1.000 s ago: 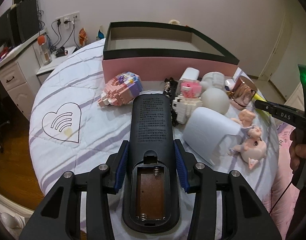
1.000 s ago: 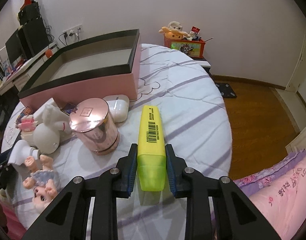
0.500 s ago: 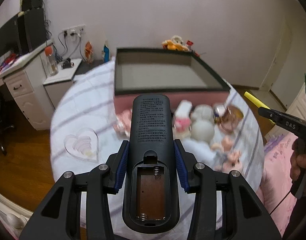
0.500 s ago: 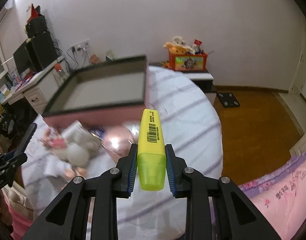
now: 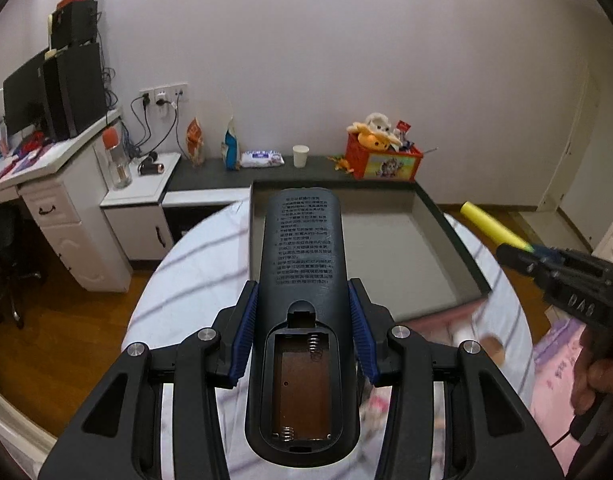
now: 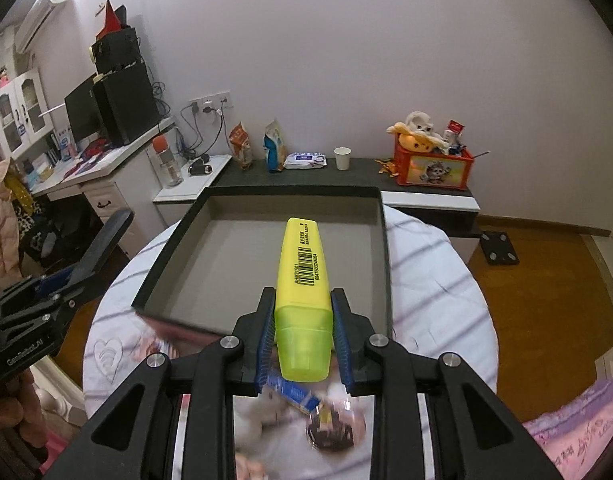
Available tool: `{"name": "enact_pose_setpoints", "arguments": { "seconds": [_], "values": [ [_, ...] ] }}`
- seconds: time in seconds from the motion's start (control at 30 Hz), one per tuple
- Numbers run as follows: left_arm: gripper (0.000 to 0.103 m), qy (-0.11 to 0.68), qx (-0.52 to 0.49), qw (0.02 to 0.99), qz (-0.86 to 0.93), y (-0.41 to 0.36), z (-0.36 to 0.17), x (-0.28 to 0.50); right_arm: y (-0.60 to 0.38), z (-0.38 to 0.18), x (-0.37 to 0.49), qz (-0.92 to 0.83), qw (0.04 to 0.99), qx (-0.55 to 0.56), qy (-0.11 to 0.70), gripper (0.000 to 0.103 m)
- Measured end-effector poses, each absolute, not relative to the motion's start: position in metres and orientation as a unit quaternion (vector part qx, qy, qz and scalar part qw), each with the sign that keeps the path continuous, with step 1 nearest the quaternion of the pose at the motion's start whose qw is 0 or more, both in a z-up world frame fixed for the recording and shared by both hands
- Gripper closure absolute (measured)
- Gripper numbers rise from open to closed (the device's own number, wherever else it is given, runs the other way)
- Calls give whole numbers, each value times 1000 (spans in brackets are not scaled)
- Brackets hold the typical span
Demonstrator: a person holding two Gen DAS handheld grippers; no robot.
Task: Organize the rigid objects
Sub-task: 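Carry the remote and highlighter into the tray box and release both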
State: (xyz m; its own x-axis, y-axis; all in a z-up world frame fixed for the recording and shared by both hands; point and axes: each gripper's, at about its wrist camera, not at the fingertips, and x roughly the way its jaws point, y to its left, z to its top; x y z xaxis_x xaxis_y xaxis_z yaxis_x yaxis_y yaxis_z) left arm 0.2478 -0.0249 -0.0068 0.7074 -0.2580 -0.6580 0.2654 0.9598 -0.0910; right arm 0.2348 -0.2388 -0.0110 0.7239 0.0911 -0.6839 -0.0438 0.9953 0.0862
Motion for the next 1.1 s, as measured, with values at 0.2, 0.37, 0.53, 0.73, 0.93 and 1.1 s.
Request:
{"name": "enact_pose_setpoints", "arguments": {
  "seconds": [0.2,0.37,0.53,0.73,0.93,1.1],
  "values": [
    [59,363,3,921,-142,-46,-17,305,-241,-27,295,35,915,21,400,76],
    [59,388,4,911,-141,-61,-40,343,-244,-47,328,39,899,18,436,76],
    [59,426,9,896,-130,-72,-65,371,-243,-70,360,39,878,13,476,76],
    [59,471,19,874,-119,-82,-90,385,-238,-95,376,41,856,1,516,76],
    [51,505,43,856,-104,-91,-106,390,-236,-110,381,37,836,-6,548,76],
    [9,497,58,860,-104,-95,-97,382,-238,-112,379,25,832,5,554,48]
  ]
}}
